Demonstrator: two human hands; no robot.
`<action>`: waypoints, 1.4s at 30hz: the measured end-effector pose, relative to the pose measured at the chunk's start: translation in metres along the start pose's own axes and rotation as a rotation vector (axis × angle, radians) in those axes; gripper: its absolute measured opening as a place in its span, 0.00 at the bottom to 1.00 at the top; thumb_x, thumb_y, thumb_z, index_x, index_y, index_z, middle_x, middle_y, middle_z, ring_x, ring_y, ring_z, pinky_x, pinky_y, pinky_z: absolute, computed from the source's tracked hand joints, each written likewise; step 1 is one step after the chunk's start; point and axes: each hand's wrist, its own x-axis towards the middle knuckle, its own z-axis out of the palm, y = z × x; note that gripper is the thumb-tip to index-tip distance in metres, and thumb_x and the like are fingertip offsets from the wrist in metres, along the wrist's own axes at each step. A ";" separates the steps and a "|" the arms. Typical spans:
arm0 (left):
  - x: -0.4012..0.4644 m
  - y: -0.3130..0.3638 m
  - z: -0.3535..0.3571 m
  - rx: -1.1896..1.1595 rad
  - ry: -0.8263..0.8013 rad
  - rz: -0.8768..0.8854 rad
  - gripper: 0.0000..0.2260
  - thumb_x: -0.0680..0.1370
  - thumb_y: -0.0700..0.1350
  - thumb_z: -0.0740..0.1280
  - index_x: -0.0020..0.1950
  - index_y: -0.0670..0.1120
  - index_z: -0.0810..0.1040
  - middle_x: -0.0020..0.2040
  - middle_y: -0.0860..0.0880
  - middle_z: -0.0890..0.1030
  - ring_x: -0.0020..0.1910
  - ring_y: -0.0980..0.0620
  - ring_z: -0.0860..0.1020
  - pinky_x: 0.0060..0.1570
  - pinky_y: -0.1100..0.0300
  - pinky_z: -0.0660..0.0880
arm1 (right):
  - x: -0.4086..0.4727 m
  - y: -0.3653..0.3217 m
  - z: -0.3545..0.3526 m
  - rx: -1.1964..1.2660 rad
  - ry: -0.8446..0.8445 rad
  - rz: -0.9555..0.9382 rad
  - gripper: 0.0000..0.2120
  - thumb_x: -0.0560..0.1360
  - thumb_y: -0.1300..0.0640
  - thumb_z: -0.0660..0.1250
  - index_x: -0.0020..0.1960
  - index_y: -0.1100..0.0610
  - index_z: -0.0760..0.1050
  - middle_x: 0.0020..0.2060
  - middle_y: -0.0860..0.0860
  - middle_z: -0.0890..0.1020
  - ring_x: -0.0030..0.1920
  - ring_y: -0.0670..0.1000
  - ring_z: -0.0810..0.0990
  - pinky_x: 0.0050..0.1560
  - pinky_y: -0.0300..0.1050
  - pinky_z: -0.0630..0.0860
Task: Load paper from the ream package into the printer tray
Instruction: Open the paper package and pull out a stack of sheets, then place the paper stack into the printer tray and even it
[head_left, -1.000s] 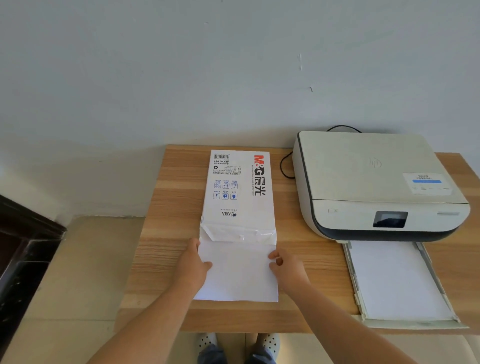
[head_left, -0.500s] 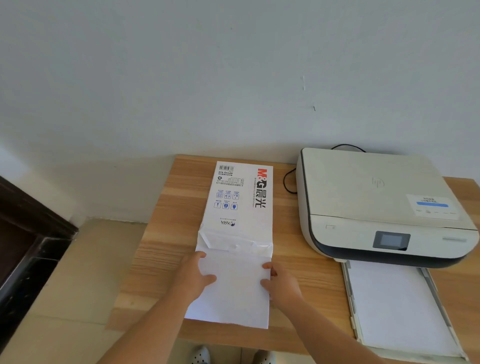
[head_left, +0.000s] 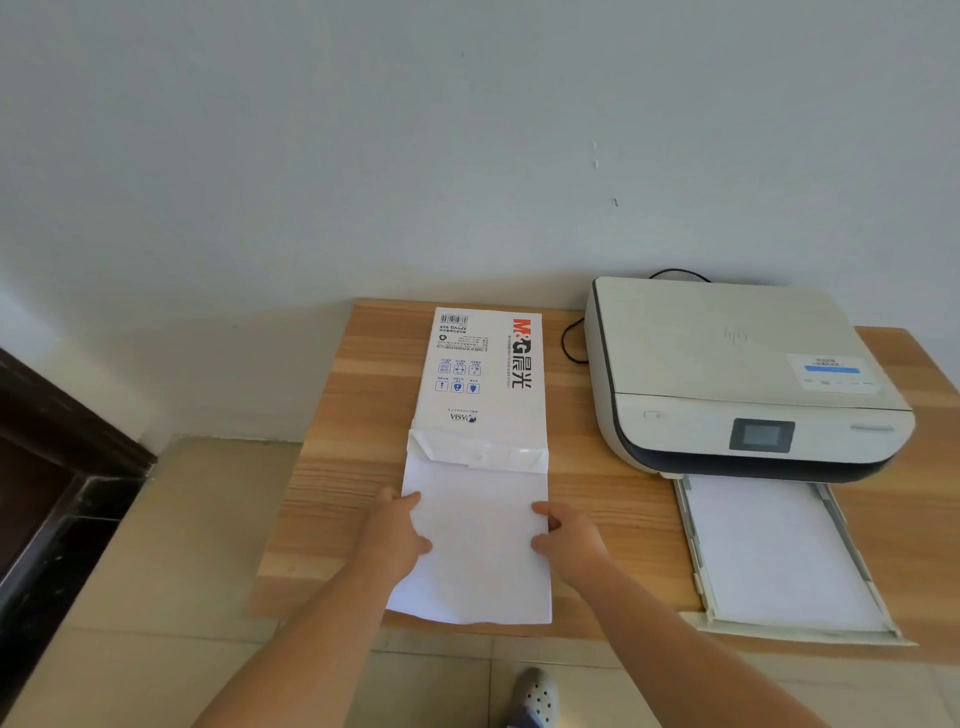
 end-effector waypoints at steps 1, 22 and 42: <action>-0.004 -0.001 -0.003 -0.015 0.000 0.010 0.34 0.70 0.36 0.74 0.73 0.43 0.66 0.70 0.47 0.63 0.64 0.47 0.70 0.57 0.59 0.73 | -0.005 0.000 0.001 0.004 0.007 0.001 0.25 0.74 0.67 0.65 0.69 0.53 0.71 0.47 0.47 0.75 0.45 0.47 0.77 0.43 0.38 0.75; -0.063 -0.012 -0.034 -0.080 -0.084 0.063 0.36 0.67 0.38 0.77 0.72 0.43 0.67 0.67 0.47 0.66 0.63 0.50 0.69 0.55 0.63 0.68 | -0.065 -0.007 0.003 0.047 -0.018 0.039 0.25 0.73 0.67 0.66 0.68 0.55 0.71 0.55 0.54 0.76 0.51 0.53 0.78 0.44 0.40 0.75; -0.099 0.002 -0.076 -0.089 -0.173 0.071 0.35 0.67 0.38 0.77 0.72 0.44 0.67 0.64 0.48 0.74 0.58 0.49 0.74 0.53 0.61 0.69 | -0.124 -0.041 -0.010 -0.051 -0.074 -0.071 0.22 0.74 0.63 0.67 0.67 0.58 0.71 0.50 0.50 0.77 0.45 0.49 0.78 0.37 0.36 0.73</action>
